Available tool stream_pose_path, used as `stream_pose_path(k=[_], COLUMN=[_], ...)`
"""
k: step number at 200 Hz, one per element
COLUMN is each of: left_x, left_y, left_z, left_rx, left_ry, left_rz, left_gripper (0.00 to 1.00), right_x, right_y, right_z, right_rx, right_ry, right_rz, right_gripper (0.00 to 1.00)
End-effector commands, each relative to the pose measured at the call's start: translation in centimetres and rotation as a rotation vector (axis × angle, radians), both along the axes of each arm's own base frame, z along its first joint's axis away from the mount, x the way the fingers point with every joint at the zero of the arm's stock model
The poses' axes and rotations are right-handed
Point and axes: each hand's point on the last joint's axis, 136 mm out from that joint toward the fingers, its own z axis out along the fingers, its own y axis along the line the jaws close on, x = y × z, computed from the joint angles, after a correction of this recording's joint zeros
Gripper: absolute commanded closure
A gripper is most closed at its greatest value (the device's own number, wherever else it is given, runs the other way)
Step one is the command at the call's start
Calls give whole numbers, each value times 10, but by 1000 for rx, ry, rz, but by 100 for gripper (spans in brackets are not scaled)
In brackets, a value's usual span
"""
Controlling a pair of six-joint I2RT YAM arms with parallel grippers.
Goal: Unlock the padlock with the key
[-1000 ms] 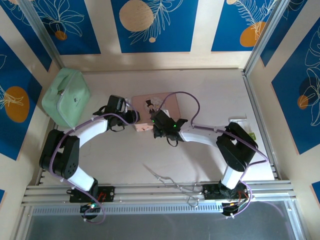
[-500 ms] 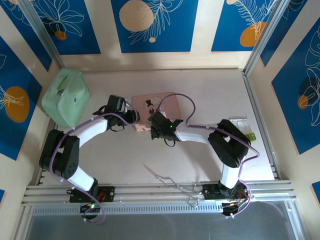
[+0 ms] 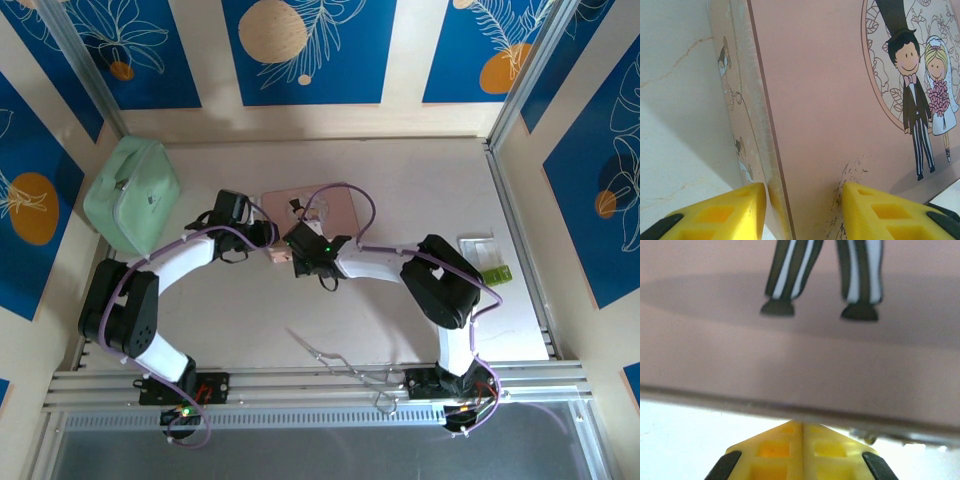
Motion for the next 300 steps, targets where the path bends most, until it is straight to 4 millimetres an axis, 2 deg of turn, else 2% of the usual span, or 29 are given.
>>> stream_pose_path(k=[1, 26, 56, 91, 123, 151, 195, 228, 256, 300], left_x=[-1, 0, 4, 9, 1, -19, -55, -71, -76, -74], left_y=[2, 3, 6, 9, 12, 14, 2, -2, -7, -8], left_z=[11, 9, 13, 31, 61, 70, 52, 43, 37, 41], left_rx=[3, 8, 21, 25, -2, -64, -141, -172, -186, -202], left_ry=[-11, -6, -15, -54, -107, -116, -42, -8, 21, 11], left_rz=[-21, -19, -2, 16, 32, 53, 33, 31, 23, 32], left_gripper=[56, 54, 45, 42, 40, 40, 41, 43, 45, 46], right_x=[-10, -17, -16, -10, -14, -20, -23, -20, -16, -16], right_y=[4, 2, -11, -22, -25, -28, -24, -24, -23, -2], right_z=[22, 47, 69, 69, 66, 51, 36, 33, 28, 21], right_rx=[-17, 24, 95, 234, 309, 316, 271, 238, 210, 136], right_ry=[-50, -90, -124, -54, -48, -28, -6, -12, -13, -51], right_rz=[41, 56, 43, 49, 69, 65, 88, 100, 111, 200], right_gripper=[87, 70, 52, 45, 45, 45, 46, 44, 43, 42])
